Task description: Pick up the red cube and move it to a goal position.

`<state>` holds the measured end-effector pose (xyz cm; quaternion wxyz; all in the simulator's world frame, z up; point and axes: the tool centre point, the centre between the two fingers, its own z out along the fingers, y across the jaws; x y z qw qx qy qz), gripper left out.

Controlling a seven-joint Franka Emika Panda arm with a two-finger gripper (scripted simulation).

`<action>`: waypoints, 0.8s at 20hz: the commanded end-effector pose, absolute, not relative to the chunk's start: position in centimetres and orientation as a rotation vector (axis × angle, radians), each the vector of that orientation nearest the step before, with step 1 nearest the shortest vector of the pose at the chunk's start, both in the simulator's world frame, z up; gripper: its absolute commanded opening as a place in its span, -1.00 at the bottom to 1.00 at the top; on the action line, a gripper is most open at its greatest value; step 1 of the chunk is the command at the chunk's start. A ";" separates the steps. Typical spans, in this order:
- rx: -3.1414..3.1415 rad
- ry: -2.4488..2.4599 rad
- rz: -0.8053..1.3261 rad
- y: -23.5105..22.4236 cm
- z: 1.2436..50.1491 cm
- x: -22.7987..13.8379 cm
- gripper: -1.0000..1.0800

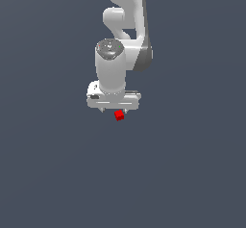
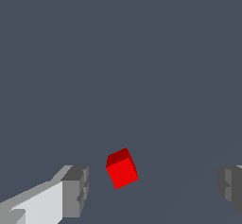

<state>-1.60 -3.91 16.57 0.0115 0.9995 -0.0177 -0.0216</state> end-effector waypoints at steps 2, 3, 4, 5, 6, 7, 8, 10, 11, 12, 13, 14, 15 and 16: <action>3.117 -0.054 -0.067 -3.9 16.5 -1.6 0.92; 3.118 -0.051 -0.067 -3.9 16.5 -1.6 0.92; 3.118 -0.046 -0.066 -3.9 16.4 -1.7 0.92; 3.118 -0.040 -0.066 -3.8 16.2 -1.8 0.92; 3.119 -0.031 -0.065 -3.8 16.1 -1.9 0.92; 3.119 -0.020 -0.064 -3.7 15.8 -2.0 0.92; 3.120 -0.008 -0.062 -3.7 15.6 -2.1 0.92; 3.121 0.023 -0.059 -3.5 14.9 -2.5 0.92; 3.121 0.041 -0.057 -3.5 14.5 -2.7 0.92; 3.122 0.061 -0.055 -3.4 14.1 -2.9 0.92; 3.122 0.083 -0.053 -3.3 13.6 -3.2 0.92; 3.122 0.107 -0.051 -3.2 13.1 -3.4 0.92; 3.122 0.134 -0.048 -3.1 12.5 -3.7 0.92; 3.122 0.161 -0.045 -3.0 11.9 -4.1 0.92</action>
